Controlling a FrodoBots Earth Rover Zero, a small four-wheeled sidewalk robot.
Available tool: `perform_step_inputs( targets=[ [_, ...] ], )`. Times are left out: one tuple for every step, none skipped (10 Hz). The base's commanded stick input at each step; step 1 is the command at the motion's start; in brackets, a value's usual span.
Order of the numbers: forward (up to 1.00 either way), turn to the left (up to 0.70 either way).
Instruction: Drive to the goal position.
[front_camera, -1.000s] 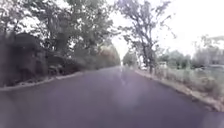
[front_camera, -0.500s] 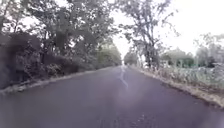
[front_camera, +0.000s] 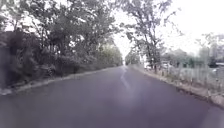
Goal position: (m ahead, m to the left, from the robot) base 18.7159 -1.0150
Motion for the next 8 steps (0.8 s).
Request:
perform_step_inputs(
  targets=[
    [1.0, -0.4],
    [1.0, -0.4],
    [1.0, -0.4],
    [1.0, -0.37],
    [1.0, -0.19],
    [1.0, -0.02],
    [1.0, 0.0],
    [1.0, 0.0]
  ],
)
